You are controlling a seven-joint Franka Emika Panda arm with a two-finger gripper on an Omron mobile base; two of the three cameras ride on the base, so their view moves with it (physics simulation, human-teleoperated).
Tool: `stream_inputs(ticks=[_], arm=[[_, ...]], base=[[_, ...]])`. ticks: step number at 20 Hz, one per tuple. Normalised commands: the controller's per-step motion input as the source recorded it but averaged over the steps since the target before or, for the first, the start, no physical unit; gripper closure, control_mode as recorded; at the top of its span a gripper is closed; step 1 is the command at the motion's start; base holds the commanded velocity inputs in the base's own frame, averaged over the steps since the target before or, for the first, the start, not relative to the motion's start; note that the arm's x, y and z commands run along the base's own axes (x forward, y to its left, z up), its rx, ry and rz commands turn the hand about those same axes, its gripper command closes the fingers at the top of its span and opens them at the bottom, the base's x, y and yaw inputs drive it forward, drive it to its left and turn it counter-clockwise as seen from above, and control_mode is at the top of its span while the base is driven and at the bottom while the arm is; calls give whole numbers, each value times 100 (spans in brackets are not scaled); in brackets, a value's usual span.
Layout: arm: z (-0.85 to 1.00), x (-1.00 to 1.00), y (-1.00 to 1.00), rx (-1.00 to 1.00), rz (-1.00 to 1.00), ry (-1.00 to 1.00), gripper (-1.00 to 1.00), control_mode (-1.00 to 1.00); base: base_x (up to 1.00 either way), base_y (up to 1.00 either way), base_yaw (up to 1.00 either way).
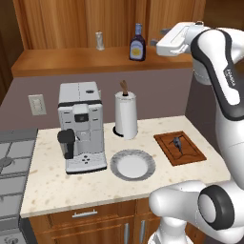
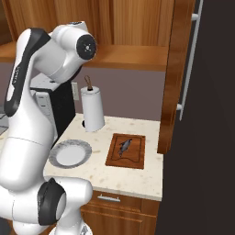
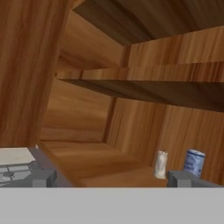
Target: Pick the fish from the plate and place it on the cutting board. Then pick the condiment bottle from the cabinet and place it next to the cutting board.
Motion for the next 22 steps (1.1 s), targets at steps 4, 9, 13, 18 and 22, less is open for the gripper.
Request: stream_inputs(ticks=[4, 9, 13, 18, 22], arm=[[0, 4, 0, 0, -3, 0, -100, -100], [0, 9, 0, 0, -1, 0, -100, -100], [0, 12, 0, 1, 0, 0, -100, -100], [0, 8, 0, 1, 0, 0, -100, -100], [0, 4, 0, 2, 0, 0, -100, -100]], base=[[0, 0, 0], [0, 0, 0], [0, 0, 0], [0, 0, 0], [0, 0, 0]])
